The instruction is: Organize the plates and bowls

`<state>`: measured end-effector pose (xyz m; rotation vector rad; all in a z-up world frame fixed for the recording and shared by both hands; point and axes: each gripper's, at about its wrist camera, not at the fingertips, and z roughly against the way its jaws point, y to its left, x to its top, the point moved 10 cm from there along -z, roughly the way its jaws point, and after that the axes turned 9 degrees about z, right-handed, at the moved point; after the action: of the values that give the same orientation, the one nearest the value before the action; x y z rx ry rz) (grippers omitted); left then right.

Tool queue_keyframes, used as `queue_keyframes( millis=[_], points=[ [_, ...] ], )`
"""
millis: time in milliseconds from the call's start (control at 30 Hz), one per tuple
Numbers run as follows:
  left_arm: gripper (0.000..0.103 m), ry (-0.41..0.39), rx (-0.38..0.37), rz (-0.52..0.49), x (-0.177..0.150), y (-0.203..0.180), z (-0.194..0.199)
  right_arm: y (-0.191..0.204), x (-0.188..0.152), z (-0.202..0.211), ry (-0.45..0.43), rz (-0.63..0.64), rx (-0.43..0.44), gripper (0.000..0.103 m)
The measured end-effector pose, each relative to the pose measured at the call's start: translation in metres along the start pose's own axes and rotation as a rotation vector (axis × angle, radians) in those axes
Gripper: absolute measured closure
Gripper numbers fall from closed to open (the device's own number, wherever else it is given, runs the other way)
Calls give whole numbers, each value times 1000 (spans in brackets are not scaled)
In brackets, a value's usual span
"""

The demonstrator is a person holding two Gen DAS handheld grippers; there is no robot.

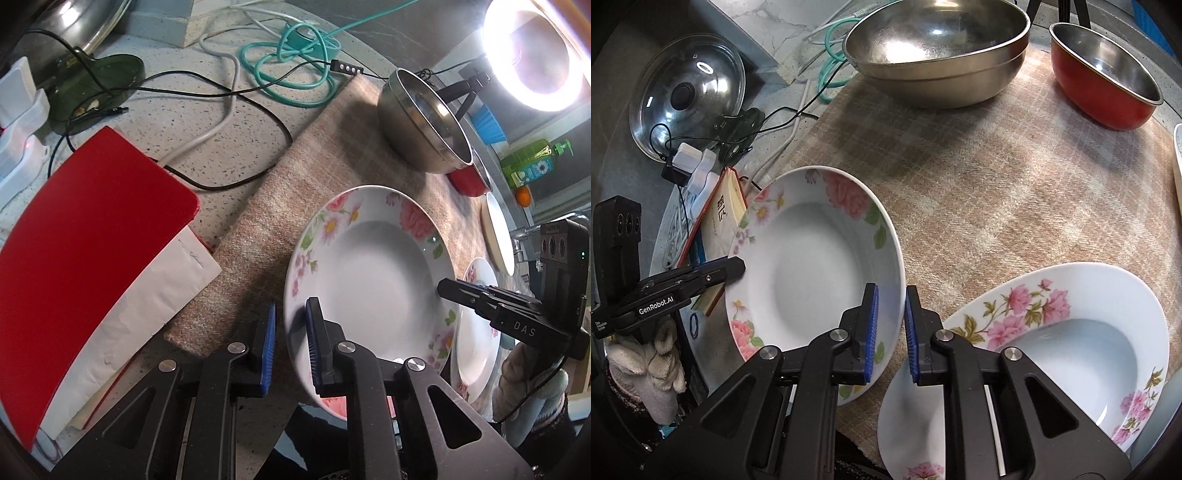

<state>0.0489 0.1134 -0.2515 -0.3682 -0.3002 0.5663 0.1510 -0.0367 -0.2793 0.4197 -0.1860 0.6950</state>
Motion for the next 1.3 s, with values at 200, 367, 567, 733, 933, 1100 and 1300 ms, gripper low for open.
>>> queue_keyframes(
  millis=[200, 367, 567, 733, 933, 1100, 1300],
  points=[
    [92, 3, 7, -7, 1, -2, 1, 0, -1, 0, -2, -18, -1, 89],
    [92, -6, 14, -18, 3, -5, 3, -2, -2, 3, -9, -48, 10, 89],
    [92, -28, 12, -39, 11, -13, 11, -4, -1, 14, -32, -69, 6, 89],
    [92, -40, 3, -64, 18, -23, 15, -8, -4, 28, -56, -104, 11, 89],
    [92, -55, -23, -114, 26, -46, 22, -17, -9, 54, -100, -143, -8, 89],
    [92, -39, -46, -182, 25, -74, 16, -33, -26, 74, -127, -206, -29, 89],
    [92, 4, -78, -265, 15, -109, 1, -57, -55, 91, -139, -288, -67, 89]
  ],
)
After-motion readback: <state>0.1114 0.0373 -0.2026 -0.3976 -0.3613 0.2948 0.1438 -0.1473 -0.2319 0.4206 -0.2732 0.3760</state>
